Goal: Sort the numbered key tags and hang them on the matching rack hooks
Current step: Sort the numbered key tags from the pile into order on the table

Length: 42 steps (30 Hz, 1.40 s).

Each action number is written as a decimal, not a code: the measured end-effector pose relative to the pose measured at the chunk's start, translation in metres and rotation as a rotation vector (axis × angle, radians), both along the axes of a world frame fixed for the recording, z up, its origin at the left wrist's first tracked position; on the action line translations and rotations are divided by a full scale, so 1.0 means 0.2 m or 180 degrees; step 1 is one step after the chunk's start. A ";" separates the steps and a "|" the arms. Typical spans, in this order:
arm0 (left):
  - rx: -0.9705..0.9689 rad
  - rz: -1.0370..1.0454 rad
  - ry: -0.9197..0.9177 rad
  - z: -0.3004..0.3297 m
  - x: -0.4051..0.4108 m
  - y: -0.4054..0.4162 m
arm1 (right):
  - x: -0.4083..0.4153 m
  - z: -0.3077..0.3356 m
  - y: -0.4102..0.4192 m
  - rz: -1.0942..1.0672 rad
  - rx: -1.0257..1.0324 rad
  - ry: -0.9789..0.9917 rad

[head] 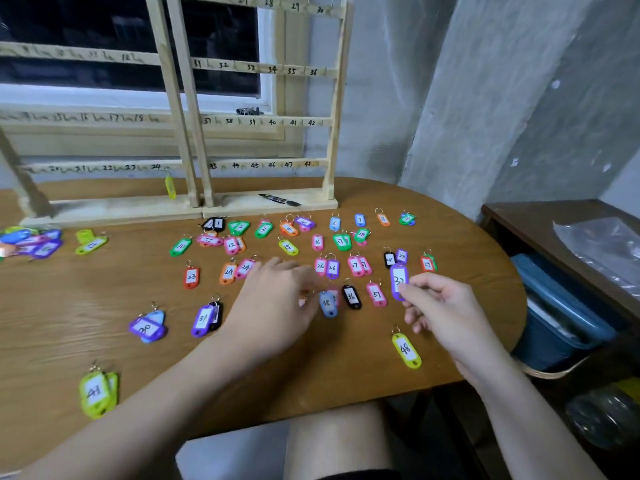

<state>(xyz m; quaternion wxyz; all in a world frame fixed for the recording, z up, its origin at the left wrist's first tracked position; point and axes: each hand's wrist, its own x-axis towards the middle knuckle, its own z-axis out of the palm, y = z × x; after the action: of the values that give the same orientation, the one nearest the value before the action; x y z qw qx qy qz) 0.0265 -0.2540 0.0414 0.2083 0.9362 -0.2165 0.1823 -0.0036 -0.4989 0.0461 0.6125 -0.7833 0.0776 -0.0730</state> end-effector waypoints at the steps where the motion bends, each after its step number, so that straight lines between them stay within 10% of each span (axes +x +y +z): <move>1: 0.0066 0.0105 -0.0061 0.01 0.01 0.07 | 0.01 0.00 0.02 0.0030 -0.0022 -0.0001; 42: -0.0542 0.1126 0.0287 -0.13 0.09 1.01 | 0.23 -0.07 0.93 0.1009 -0.1675 0.0195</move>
<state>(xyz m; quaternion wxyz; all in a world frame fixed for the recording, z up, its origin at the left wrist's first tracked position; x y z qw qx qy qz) 0.0444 -0.0511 0.0150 0.2609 0.9459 -0.0228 0.1916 0.0422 -0.3125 0.0319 0.3898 -0.9191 -0.0487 0.0295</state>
